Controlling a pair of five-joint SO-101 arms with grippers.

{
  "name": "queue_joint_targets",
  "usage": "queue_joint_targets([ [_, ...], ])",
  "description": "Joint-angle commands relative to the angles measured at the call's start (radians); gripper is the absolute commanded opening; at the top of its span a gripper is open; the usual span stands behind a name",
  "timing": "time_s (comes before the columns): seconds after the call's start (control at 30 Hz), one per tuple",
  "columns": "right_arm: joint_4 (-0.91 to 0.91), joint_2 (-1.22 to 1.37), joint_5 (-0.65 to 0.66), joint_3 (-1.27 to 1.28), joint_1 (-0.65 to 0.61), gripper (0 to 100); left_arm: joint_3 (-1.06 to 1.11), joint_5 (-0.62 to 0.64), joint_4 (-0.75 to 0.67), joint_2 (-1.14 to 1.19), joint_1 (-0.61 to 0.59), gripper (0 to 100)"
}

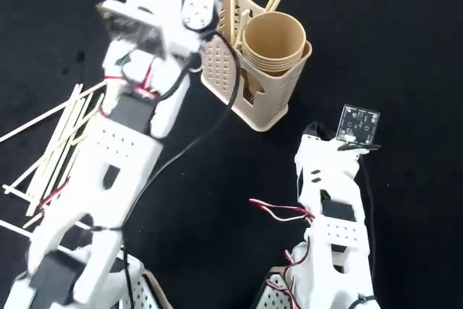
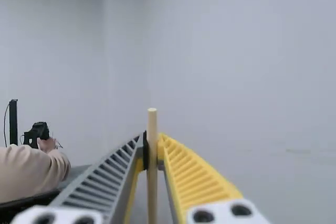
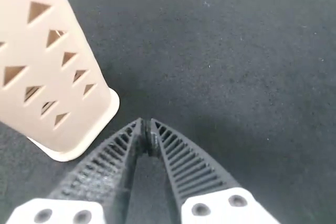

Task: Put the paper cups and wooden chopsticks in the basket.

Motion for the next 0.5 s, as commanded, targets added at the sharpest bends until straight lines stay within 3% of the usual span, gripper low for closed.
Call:
queue_joint_targets([
  [0.0, -0.023, -0.022, 0.003, -0.005, -0.014, 1.3, -0.048, -0.005, -0.012, 0.089, 0.004, 3],
  [0.47, -0.023, -0.022, 0.003, -0.004, -0.023, 1.4, 0.206, -0.003, -0.012, 0.051, 0.002, 3],
])
